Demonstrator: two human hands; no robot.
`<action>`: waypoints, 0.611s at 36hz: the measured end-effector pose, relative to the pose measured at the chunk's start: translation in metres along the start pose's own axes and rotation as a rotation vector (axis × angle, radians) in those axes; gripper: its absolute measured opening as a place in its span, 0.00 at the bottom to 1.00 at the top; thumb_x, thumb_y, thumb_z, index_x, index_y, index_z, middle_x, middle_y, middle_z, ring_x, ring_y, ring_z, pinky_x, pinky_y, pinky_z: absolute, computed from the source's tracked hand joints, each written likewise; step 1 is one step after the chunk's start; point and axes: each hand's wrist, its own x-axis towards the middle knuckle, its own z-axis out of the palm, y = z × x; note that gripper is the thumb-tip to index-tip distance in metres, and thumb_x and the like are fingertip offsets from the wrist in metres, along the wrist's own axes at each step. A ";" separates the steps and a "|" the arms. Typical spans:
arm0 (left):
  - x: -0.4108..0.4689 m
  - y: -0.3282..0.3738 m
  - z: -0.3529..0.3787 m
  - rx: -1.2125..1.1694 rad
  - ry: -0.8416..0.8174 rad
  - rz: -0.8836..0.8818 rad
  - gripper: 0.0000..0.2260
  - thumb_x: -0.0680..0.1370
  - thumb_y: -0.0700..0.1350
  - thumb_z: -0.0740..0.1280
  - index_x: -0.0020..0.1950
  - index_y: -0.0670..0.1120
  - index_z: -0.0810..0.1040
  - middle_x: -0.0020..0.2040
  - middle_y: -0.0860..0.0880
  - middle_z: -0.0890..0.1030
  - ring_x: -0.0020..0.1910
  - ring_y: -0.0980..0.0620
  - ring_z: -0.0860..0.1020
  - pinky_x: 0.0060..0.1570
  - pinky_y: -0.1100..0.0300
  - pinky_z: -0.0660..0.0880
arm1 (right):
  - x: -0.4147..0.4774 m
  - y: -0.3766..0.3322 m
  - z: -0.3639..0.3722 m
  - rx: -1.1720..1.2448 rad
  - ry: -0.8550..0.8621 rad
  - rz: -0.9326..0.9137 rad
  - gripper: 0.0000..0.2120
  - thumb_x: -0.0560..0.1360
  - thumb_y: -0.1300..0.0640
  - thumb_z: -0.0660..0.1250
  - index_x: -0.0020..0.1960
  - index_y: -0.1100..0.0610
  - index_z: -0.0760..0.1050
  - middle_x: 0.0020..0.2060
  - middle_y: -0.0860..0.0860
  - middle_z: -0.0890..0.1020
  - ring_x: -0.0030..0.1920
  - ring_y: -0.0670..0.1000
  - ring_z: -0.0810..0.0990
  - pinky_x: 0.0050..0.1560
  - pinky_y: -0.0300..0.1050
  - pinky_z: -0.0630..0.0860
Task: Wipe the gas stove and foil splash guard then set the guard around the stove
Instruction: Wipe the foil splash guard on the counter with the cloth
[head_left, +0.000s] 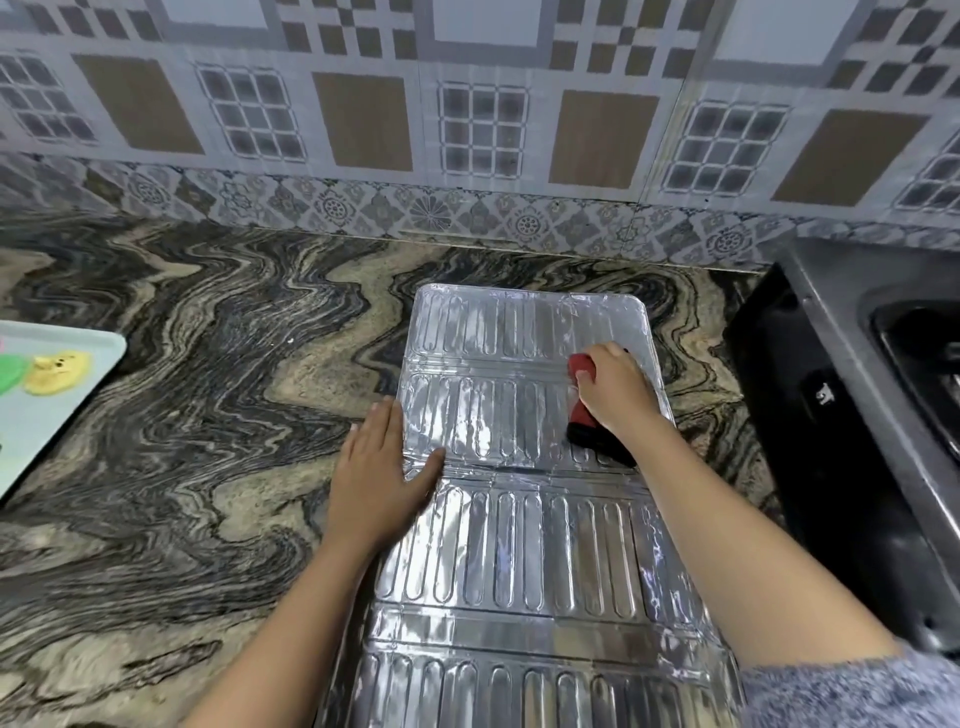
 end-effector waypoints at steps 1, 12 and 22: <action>0.000 0.000 0.000 -0.012 0.005 -0.002 0.38 0.74 0.70 0.45 0.77 0.48 0.43 0.77 0.51 0.44 0.76 0.55 0.44 0.72 0.58 0.40 | -0.001 -0.002 -0.001 0.018 0.012 0.002 0.15 0.76 0.59 0.60 0.61 0.61 0.71 0.61 0.56 0.73 0.62 0.59 0.70 0.61 0.52 0.68; -0.003 0.003 -0.009 -0.057 0.003 0.002 0.39 0.74 0.70 0.49 0.77 0.47 0.48 0.78 0.50 0.49 0.76 0.53 0.48 0.71 0.57 0.41 | -0.043 -0.031 -0.015 0.304 0.027 -0.122 0.10 0.70 0.69 0.64 0.48 0.58 0.75 0.48 0.53 0.76 0.49 0.55 0.74 0.46 0.44 0.71; 0.003 0.030 -0.051 -0.140 0.074 0.153 0.33 0.78 0.60 0.55 0.76 0.43 0.50 0.77 0.46 0.52 0.76 0.49 0.51 0.74 0.52 0.52 | -0.083 -0.073 -0.064 0.556 0.001 -0.261 0.11 0.71 0.67 0.68 0.47 0.53 0.76 0.45 0.47 0.80 0.46 0.42 0.76 0.49 0.34 0.71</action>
